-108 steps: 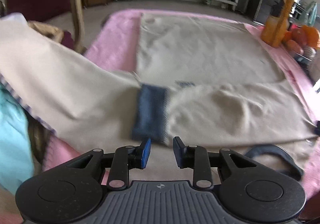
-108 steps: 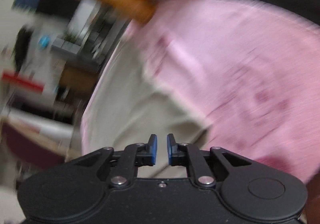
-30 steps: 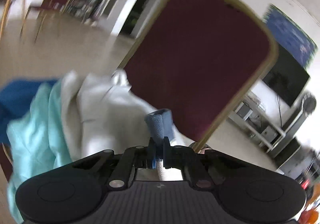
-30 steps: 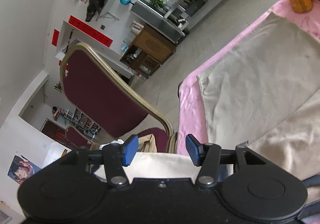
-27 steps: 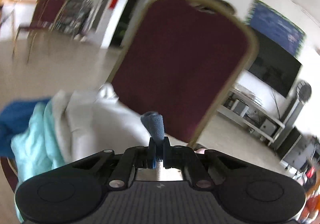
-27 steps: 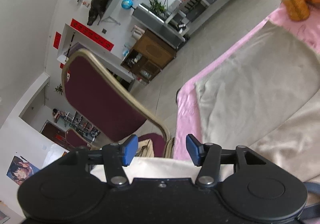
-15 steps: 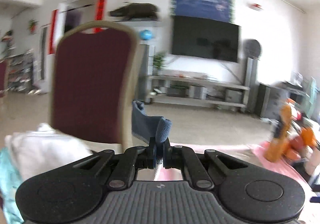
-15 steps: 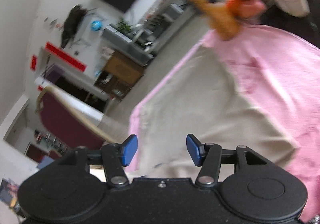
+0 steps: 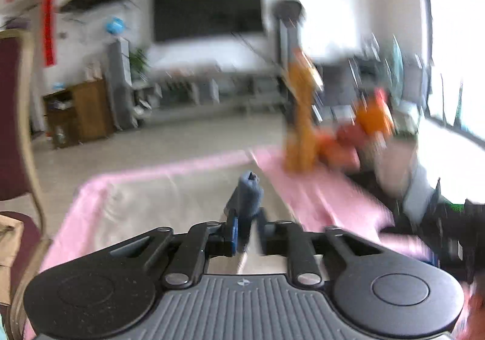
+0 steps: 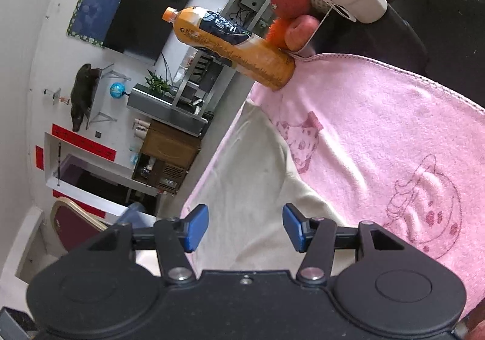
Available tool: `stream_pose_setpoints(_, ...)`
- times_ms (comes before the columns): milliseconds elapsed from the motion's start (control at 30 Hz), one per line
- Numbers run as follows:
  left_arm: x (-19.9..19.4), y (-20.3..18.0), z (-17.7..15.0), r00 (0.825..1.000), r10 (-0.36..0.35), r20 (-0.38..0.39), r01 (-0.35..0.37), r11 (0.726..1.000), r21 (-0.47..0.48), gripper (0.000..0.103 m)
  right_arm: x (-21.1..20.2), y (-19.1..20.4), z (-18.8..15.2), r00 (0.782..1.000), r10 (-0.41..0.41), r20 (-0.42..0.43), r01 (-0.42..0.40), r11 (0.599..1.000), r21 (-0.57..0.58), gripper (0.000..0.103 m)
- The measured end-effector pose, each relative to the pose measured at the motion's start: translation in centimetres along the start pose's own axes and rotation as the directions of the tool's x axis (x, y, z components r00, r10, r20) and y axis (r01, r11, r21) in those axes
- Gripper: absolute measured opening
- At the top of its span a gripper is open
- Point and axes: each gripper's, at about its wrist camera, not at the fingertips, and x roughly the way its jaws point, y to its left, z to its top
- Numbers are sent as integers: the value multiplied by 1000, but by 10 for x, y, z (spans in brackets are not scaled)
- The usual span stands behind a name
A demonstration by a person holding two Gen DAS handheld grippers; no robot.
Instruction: Fold clothes
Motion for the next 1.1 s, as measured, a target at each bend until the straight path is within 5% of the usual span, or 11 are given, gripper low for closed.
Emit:
stream_pose_setpoints(200,0,34,-38,973,-61,-222,69,997,29,37,4,-9,-1,998,-51,-29,51,999,-13,55)
stream_pose_setpoints(367,-7,127,-57,948,80,-308,-80,997,11,37,20,6,-12,986,-142,-82,130,983,-128,55)
stream_pose_setpoints(433,-1,155,-64,920,185,-344,-185,982,34,33,34,17,-18,967,-230,-108,204,956,-210,53)
stream_pose_setpoints(533,14,190,-79,876,292,-385,-314,949,6,28,62,31,-23,922,-351,-164,284,901,-328,32)
stream_pose_setpoints(700,46,220,-105,785,272,-557,-374,925,-75,28,109,40,-16,868,-439,-233,312,846,-433,30)
stream_pose_setpoints(800,51,216,-102,789,292,-541,-367,930,-33,30,130,30,-18,857,-453,-247,316,839,-443,31)
stream_pose_setpoints(933,53,213,-101,785,314,-534,-379,925,-13,33,142,33,-31,843,-506,-186,358,784,-508,33)
stream_pose_setpoints(1100,43,217,-97,794,337,-507,-415,908,-47,35,145,46,-62,829,-555,-78,371,647,-667,36)
